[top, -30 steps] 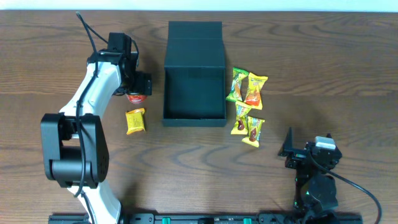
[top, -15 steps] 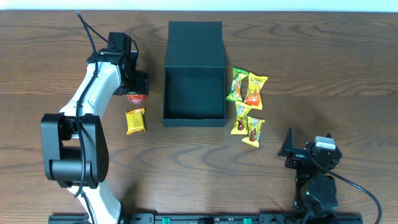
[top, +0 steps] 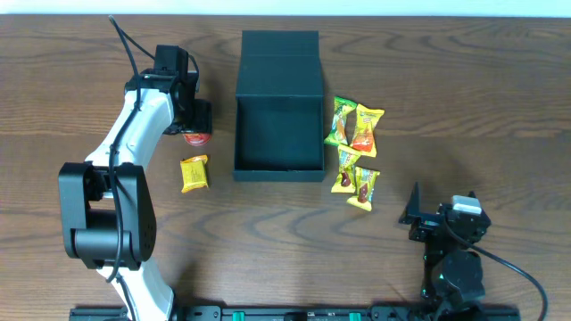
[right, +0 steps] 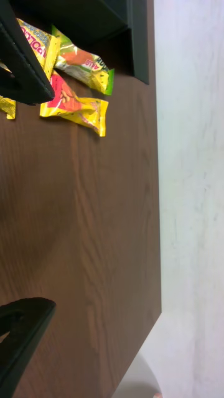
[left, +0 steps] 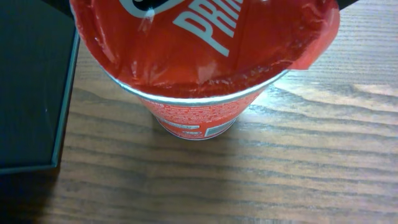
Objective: Pack container
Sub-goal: 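Lift the Pringles can with left gripper and lower it into the black box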
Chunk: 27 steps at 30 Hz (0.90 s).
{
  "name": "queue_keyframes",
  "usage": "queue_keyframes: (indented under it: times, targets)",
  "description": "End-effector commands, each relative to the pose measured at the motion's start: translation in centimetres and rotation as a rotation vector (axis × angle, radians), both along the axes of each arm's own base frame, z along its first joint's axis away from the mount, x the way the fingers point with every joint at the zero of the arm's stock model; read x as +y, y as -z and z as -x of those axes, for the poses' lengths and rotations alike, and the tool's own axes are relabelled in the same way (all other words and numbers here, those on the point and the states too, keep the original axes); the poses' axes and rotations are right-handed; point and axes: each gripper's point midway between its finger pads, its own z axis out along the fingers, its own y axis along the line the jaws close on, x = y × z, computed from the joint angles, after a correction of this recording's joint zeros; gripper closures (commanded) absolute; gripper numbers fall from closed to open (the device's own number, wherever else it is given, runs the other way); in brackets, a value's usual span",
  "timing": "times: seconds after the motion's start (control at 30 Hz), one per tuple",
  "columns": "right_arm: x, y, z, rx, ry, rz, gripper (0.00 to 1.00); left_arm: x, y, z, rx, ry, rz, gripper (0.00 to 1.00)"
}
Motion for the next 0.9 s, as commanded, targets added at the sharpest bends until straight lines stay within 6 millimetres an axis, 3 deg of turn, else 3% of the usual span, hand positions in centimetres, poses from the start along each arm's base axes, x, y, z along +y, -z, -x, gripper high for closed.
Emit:
queue_keyframes:
  times: [0.0,0.2,0.33,0.57,0.63,0.77,0.87]
  targets:
    - [-0.3,0.0,0.1,0.002,0.017,0.0,0.01,0.2,-0.6,-0.9,-0.026,-0.005,-0.007,0.32]
    - [-0.3,0.0,0.1,0.002,0.017,0.0,0.01,-1.2,-3.8,-2.6,-0.094,0.011,0.073,0.32]
    - [-0.3,0.0,0.1,0.002,0.017,0.0,0.01,-2.9,-8.0,-4.2,-0.168,0.047,0.162,0.33]
    - [-0.3,0.0,0.1,0.002,0.017,0.0,0.01,-8.8,-14.8,-4.6,-0.237,0.199,0.505,0.34]
    - [-0.3,0.0,0.1,0.002,0.017,0.0,0.01,-10.0,-15.4,-4.3,-0.217,0.185,0.598,0.35]
    - [-0.3,0.0,0.1,0.002,0.017,0.0,0.01,-10.8,-15.0,-3.8,-0.166,0.119,0.635,0.34]
    - [-0.3,0.0,0.1,0.002,0.017,0.0,0.01,-12.7,-15.0,-3.0,-0.137,0.15,0.676,0.33]
